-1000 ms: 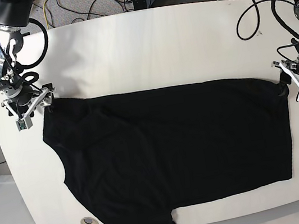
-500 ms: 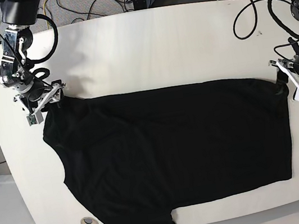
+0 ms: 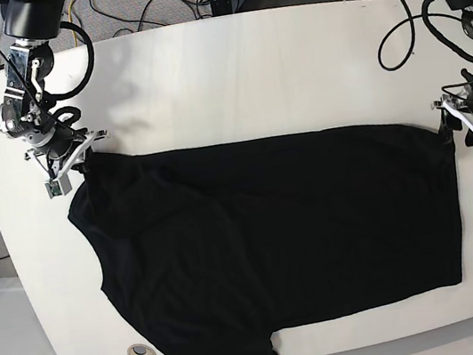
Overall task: Fold the T-shirt properly
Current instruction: 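Pull the shirt back with both grippers, spreading it flat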
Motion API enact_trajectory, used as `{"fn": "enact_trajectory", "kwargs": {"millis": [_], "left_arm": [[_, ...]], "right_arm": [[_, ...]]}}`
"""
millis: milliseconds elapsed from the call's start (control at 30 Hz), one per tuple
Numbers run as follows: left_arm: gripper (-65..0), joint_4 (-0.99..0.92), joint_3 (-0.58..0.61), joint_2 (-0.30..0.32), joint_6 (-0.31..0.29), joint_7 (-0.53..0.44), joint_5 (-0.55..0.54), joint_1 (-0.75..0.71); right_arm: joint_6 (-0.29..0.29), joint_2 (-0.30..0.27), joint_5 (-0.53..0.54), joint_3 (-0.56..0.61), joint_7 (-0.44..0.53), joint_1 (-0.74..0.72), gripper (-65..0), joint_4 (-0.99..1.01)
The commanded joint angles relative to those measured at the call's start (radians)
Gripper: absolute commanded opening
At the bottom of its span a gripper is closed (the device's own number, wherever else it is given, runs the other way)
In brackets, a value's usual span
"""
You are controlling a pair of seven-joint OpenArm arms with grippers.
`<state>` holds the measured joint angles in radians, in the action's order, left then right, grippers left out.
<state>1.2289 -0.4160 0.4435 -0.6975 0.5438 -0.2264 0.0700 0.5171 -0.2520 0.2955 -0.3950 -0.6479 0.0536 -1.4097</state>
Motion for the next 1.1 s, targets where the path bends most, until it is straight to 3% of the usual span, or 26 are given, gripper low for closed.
{"fn": "enact_trajectory", "kwargs": {"millis": [0,433,767,1067], "left_arm": [[-31.1,-0.016,-0.007,0.025,-0.001,-0.058,-0.017,0.020],[-31.1,-0.100,-0.002,0.025,-0.001,-0.078,-0.017,0.041],[-31.1,-0.160,0.068,0.001,-0.001,-0.081,-0.017,0.049],[-32.2,-0.242,0.070,0.004,-0.001,-0.135,-0.015,0.064]], "right_arm": [[0.002,-0.011,0.008,0.000,0.010,0.001,-65.0,-0.010],[0.002,-0.010,0.014,0.001,0.010,0.009,-65.0,-0.012],[0.002,-0.010,0.015,0.001,0.010,0.009,-65.0,-0.013],[0.002,-0.010,0.015,0.001,0.010,0.009,-65.0,-0.015]]}}
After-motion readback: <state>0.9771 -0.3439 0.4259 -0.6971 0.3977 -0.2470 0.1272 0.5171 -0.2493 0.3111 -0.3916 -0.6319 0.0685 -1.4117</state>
